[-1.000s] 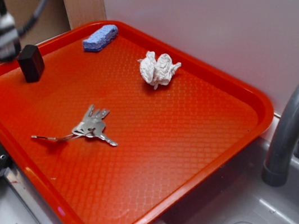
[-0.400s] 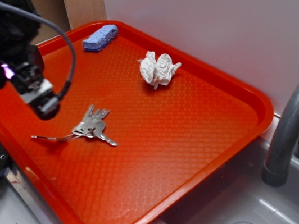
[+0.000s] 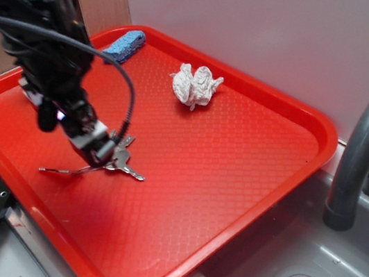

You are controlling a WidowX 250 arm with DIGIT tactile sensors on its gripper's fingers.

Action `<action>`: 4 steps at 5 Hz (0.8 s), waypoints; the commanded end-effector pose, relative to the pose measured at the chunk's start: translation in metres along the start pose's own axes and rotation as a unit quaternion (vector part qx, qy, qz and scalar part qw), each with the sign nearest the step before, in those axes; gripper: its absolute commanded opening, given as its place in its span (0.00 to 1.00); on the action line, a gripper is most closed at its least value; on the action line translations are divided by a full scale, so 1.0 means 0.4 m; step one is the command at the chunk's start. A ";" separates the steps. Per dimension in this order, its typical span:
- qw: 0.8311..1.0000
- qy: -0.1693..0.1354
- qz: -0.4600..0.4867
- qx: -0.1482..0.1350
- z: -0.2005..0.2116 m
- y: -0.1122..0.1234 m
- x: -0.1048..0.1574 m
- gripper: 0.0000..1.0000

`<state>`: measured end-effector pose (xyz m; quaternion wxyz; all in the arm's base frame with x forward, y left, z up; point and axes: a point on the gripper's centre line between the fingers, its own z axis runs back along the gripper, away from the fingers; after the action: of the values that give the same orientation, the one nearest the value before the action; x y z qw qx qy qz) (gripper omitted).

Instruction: Grab the silver keys.

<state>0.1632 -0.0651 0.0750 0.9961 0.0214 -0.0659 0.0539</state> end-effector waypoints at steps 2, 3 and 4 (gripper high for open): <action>0.999 -0.018 0.016 0.024 -0.097 -0.047 0.072 0.00; 0.999 -0.022 0.034 0.035 -0.074 -0.041 0.089 0.00; 0.999 -0.008 0.031 0.017 -0.040 -0.022 0.105 0.00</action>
<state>0.1971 -0.0682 0.0561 0.9935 0.0488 -0.0542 0.0880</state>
